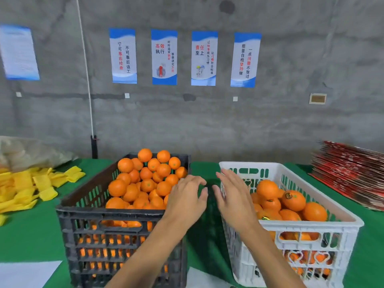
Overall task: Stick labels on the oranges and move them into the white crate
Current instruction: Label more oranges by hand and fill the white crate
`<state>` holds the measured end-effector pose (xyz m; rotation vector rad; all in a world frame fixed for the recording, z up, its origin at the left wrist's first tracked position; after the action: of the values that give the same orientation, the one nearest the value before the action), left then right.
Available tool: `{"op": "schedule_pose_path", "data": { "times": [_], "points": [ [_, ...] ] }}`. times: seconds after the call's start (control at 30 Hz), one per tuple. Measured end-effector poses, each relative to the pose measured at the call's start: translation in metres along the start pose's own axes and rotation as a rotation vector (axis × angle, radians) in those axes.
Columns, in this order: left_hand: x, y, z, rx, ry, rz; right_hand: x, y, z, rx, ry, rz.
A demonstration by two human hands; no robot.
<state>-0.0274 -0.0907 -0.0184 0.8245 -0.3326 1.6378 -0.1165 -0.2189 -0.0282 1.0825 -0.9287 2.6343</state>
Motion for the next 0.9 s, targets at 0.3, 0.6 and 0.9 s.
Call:
{"op": "schedule_pose_path", "data": {
  "times": [0.3, 0.6, 0.9],
  "points": [
    [0.063, -0.161, 0.000, 0.472, -0.414, 0.297, -0.092, -0.117, 0.055, 0.074, -0.386, 0.257],
    [0.065, -0.293, 0.020, 0.510, -0.911, 0.515, -0.149, -0.139, 0.090, 0.084, -0.612, 0.253],
    [0.073, -0.274, 0.034, 0.314, -0.739, 0.382, -0.146, -0.132, 0.088, 0.058, -0.602, 0.322]
  ]
}}
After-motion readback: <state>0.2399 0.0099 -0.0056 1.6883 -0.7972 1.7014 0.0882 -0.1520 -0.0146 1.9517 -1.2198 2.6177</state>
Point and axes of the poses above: each hand's wrist, its own z-axis towards the middle knuckle, its own x-axis out of the back of the hand, y = z × x, the point moved 1 cm from there along z, towards the middle knuckle, and after that the axes turned 15 degrees about -x, right-handed, at the moved point
